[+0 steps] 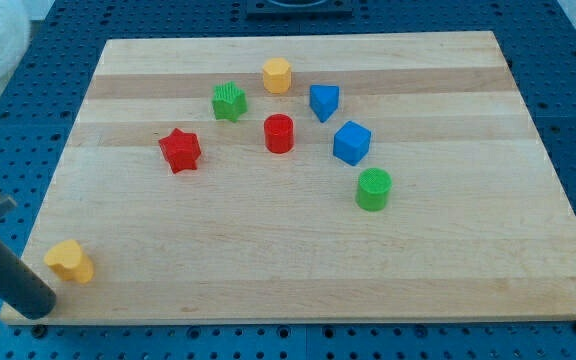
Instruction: Move the heart diagonal to the red star
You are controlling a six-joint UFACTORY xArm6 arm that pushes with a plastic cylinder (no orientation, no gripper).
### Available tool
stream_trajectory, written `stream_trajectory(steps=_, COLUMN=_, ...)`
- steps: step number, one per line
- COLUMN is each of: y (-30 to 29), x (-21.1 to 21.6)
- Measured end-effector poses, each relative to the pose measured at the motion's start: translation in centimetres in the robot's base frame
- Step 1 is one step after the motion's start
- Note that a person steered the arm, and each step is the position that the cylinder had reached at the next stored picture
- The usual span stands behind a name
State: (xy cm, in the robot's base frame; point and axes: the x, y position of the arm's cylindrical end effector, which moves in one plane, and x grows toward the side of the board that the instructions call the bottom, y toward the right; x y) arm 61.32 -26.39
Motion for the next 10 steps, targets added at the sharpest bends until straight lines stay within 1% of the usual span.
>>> stream_trajectory(steps=1, y=0.1, x=-0.6)
stream_trajectory(steps=6, y=5.7, x=-8.5)
stream_trajectory(steps=7, y=5.9, x=-9.5)
stream_trajectory(steps=8, y=6.2, x=-9.5)
stream_trajectory(steps=10, y=1.1, x=-9.0)
